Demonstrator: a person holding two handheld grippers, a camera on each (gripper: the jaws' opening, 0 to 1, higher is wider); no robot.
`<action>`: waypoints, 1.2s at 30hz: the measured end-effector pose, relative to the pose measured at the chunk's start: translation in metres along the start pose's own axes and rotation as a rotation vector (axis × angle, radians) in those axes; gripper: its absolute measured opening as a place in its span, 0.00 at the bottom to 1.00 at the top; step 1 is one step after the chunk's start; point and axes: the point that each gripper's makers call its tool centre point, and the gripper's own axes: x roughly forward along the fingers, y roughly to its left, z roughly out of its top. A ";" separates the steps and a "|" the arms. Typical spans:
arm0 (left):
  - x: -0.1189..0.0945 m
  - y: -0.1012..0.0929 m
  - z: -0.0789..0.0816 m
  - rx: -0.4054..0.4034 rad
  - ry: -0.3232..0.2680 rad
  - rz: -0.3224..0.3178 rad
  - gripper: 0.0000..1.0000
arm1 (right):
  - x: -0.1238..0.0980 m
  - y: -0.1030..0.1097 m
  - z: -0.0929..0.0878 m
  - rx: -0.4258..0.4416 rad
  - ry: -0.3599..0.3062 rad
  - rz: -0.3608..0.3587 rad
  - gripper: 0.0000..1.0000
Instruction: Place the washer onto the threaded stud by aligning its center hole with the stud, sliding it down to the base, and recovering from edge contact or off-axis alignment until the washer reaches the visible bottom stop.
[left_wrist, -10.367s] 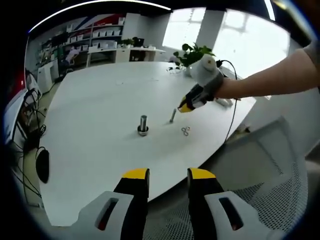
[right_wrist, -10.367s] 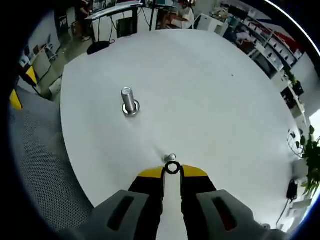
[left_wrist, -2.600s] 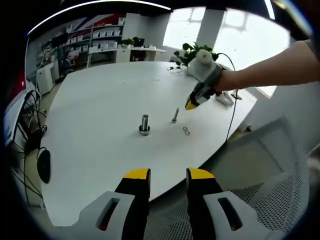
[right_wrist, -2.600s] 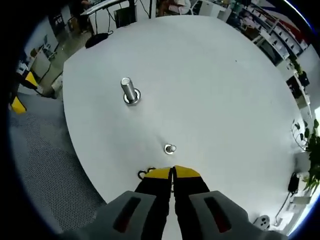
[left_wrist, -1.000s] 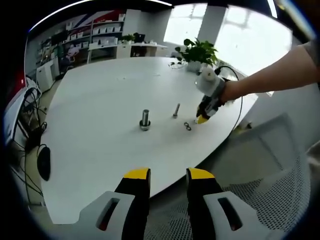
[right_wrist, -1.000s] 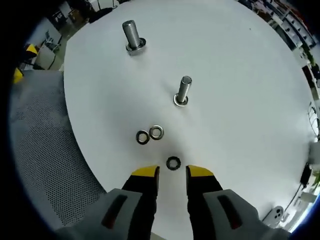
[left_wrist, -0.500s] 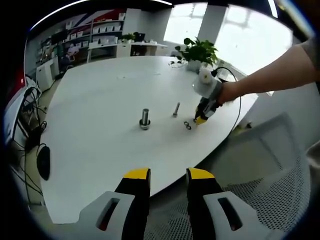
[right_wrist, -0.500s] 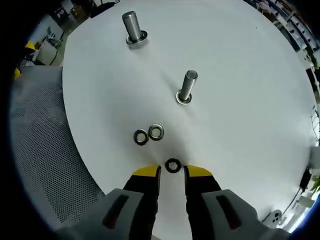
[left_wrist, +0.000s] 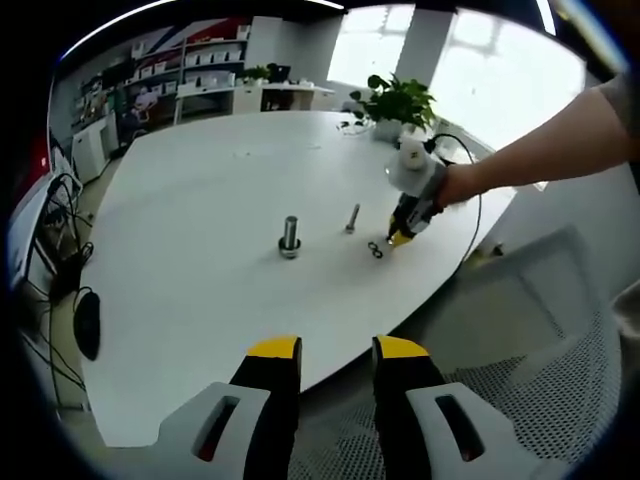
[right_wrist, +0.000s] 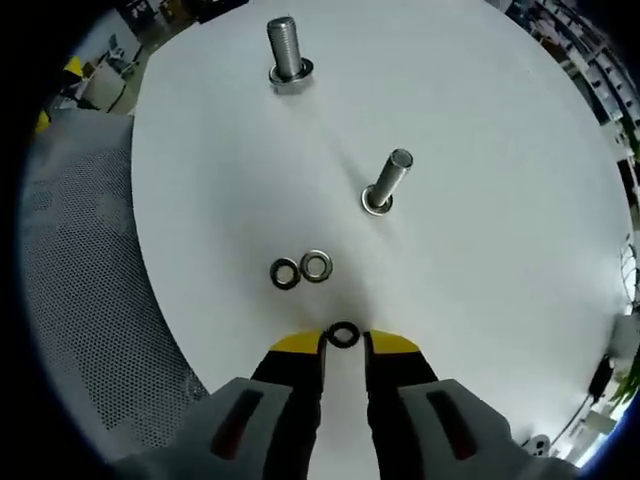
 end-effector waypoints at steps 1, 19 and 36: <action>0.000 0.000 0.000 0.000 0.000 0.000 0.26 | 0.000 0.000 0.001 -0.006 0.003 0.000 0.15; 0.000 0.000 0.000 -0.003 0.000 0.001 0.26 | -0.001 0.002 0.003 0.112 -0.076 0.026 0.19; 0.001 -0.002 -0.002 0.004 0.012 -0.007 0.26 | 0.000 0.001 0.006 0.015 0.007 -0.015 0.15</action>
